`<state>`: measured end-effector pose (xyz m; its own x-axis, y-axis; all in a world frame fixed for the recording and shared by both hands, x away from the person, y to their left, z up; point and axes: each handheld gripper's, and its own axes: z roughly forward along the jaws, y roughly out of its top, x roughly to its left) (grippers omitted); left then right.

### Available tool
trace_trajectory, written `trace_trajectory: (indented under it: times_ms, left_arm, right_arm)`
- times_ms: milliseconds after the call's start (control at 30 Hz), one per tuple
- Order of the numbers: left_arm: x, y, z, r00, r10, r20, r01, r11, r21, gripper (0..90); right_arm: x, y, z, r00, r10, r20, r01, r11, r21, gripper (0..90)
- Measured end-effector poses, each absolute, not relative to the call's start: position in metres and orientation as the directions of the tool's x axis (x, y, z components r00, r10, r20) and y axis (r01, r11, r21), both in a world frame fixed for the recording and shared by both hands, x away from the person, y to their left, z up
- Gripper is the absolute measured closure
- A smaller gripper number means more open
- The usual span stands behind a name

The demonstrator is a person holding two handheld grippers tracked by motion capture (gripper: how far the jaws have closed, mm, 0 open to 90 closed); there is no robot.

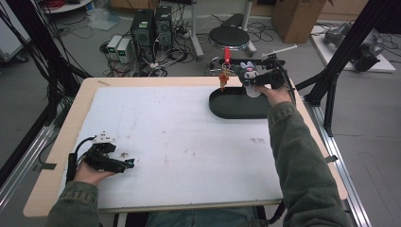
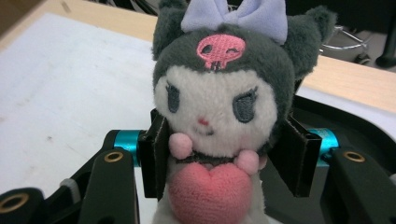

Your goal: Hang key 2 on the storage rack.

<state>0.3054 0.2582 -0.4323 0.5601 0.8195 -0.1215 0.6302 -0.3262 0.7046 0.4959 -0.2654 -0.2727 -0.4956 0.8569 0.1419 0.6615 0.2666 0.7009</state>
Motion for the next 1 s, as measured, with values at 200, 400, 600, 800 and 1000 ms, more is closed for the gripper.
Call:
trace_trajectory:
  times_ms: [200, 400, 600, 800, 1000]
  left_arm:
    - [0.307, 0.257, -0.434, 0.566, 0.817, -0.115, 0.633, -0.341, 0.695, 1.7]
    - [0.307, 0.259, -0.434, 0.566, 0.816, -0.119, 0.632, -0.337, 0.698, 1.7]
    - [0.306, 0.258, -0.433, 0.566, 0.815, -0.122, 0.633, -0.335, 0.698, 1.7]
    - [0.307, 0.259, -0.434, 0.569, 0.813, -0.122, 0.632, -0.338, 0.697, 1.7]
    - [0.307, 0.258, -0.434, 0.568, 0.814, -0.124, 0.636, -0.339, 0.693, 1.7]
  right_arm:
    - [0.509, -0.267, -0.267, -0.488, 0.863, 0.134, 0.667, 0.269, 0.695, 44.4]
    - [0.515, -0.269, -0.264, -0.471, 0.868, 0.156, 0.661, 0.231, 0.714, 44.4]
    - [0.515, -0.273, -0.262, -0.462, 0.869, 0.177, 0.650, 0.195, 0.735, 44.3]
    - [0.518, -0.273, -0.264, -0.442, 0.877, 0.187, 0.654, 0.172, 0.736, 44.3]
    - [0.524, -0.274, -0.266, -0.413, 0.884, 0.219, 0.641, 0.111, 0.759, 44.3]
